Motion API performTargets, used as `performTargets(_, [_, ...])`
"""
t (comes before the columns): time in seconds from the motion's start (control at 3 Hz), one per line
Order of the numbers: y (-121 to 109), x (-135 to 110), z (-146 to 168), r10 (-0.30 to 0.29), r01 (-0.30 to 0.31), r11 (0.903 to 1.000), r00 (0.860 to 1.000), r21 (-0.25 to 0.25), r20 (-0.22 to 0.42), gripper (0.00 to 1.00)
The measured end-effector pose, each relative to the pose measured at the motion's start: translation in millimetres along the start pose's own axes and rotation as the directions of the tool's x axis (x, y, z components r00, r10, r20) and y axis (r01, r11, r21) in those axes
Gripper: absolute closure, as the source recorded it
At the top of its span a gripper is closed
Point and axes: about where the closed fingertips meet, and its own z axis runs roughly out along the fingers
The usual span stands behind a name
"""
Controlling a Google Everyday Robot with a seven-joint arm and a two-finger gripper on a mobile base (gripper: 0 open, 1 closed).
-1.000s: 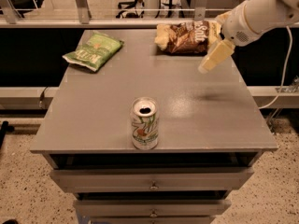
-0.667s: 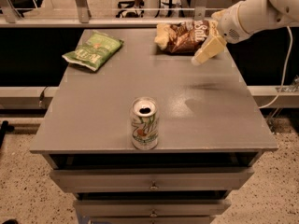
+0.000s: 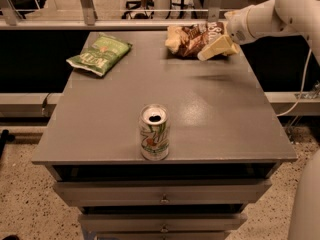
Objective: Move brown chip bag near 7up can
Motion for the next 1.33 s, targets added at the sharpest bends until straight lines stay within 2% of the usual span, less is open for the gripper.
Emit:
performTargets(0.33, [-21,12,15,0.034,-0.035,0.9982,0.999,0.05,0.005,0.0])
performTargets(0.67, [-31,21,22,0.051,-0.05,0.9961,0.999,0.073,-0.004,0.0])
performTargets(1.0, [-36,26,27,0.062,-0.061,0.9948,0.998,0.081,-0.011,0.05])
performTargets(1.33, [-36,31,32,0.064,-0.062,0.995,0.998,0.079,-0.026,0.29])
